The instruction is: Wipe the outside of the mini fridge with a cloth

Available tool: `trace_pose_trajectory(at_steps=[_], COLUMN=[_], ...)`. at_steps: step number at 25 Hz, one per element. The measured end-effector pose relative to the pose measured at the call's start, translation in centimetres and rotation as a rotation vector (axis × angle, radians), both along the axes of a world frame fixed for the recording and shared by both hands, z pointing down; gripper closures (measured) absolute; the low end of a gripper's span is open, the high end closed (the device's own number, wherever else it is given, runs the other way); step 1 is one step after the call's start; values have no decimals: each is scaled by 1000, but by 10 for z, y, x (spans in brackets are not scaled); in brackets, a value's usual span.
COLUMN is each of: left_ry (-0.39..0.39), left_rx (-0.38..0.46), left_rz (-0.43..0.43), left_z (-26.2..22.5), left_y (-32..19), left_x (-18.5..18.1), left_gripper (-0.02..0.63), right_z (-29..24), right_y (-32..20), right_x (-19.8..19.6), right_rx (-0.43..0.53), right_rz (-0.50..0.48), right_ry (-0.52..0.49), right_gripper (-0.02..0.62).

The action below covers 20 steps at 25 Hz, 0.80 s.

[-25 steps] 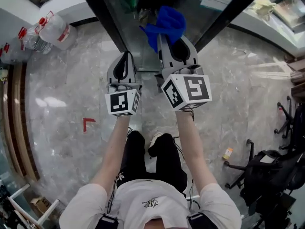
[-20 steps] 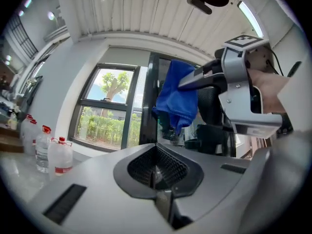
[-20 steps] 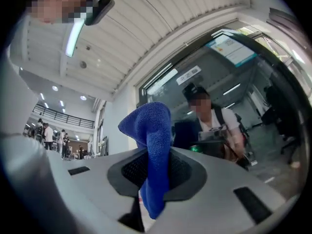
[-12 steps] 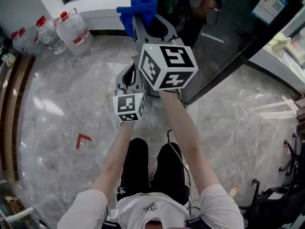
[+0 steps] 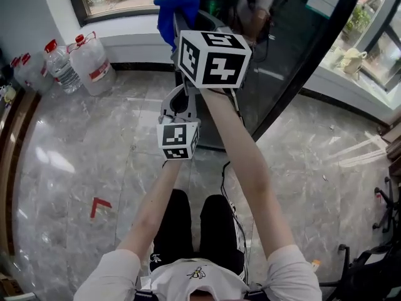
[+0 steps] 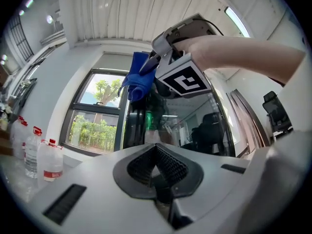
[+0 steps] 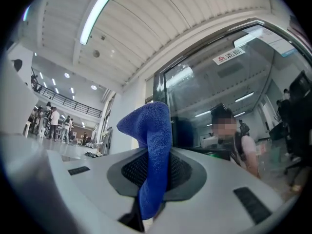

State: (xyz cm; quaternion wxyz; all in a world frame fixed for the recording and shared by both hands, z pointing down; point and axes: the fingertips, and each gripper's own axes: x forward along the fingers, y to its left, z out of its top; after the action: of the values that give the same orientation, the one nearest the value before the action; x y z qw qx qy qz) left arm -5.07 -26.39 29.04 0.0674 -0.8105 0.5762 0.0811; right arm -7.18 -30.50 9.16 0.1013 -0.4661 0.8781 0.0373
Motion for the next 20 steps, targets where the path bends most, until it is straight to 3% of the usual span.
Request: trace_pose_trajectory(at_steps=[10,20], left_ry=[26,31], left_rx=[-13,-28], left_rz=[21,76], left_z=[23,36], left_y=[-4,0], left_x=[10,40], left_gripper=[603,603], right_z=[-1,0], right_y=[0,8], right_x=[37,109], right_rx=[11,13], right_rz=[43,143], right_ry=[54,74], right_gripper=[514,514])
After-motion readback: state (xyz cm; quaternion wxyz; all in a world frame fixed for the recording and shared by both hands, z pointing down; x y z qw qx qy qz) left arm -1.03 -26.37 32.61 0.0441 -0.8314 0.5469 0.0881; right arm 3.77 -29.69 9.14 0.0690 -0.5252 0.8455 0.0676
